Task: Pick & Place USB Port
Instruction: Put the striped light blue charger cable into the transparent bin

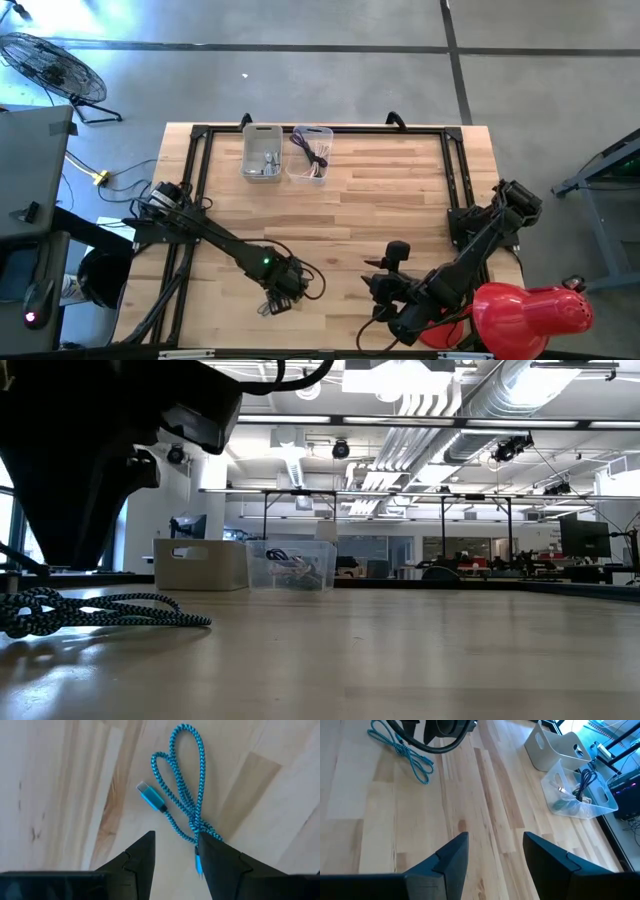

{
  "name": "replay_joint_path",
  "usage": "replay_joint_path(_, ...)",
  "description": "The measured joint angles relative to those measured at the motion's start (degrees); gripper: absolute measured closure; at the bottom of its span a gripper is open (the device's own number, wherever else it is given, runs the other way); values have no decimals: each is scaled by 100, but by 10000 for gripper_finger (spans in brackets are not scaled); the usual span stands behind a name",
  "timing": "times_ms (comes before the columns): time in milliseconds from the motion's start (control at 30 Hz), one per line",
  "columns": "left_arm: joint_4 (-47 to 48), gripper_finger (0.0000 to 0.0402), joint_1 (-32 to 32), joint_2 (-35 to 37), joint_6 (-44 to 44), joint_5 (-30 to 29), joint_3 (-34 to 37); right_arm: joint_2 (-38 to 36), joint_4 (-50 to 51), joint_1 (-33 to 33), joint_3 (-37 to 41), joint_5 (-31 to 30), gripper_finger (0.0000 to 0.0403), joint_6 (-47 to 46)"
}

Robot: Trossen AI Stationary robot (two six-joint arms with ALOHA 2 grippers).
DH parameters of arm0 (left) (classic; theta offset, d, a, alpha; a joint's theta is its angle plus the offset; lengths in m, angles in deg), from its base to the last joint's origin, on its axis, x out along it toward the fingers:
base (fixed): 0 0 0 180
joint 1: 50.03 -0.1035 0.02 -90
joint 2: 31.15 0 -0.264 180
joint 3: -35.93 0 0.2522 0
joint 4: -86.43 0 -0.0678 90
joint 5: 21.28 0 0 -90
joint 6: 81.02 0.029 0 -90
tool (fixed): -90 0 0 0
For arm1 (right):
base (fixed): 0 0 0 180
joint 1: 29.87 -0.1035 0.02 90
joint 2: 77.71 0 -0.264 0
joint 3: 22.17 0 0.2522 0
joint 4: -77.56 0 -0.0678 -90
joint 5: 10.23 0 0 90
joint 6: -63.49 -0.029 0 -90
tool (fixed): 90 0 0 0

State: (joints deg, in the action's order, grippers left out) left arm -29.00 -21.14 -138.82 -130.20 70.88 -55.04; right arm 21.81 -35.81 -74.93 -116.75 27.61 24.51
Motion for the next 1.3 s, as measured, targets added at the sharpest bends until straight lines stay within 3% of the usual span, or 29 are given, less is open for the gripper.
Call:
replay_joint_path(167,-25,256,0,0,357,-233,0,0,4,0,0,27,222,-2)
replay_joint_path(333,-443,256,-39,1,849,-50,0,0,4,0,0,26,222,-2)
replay_joint_path(800,-323,256,-39,-7,609,452,2,0,21,0,0,172,222,-111)
replay_joint_path(1300,-226,256,-37,-21,991,372,2,2,28,-2,0,177,222,-111)
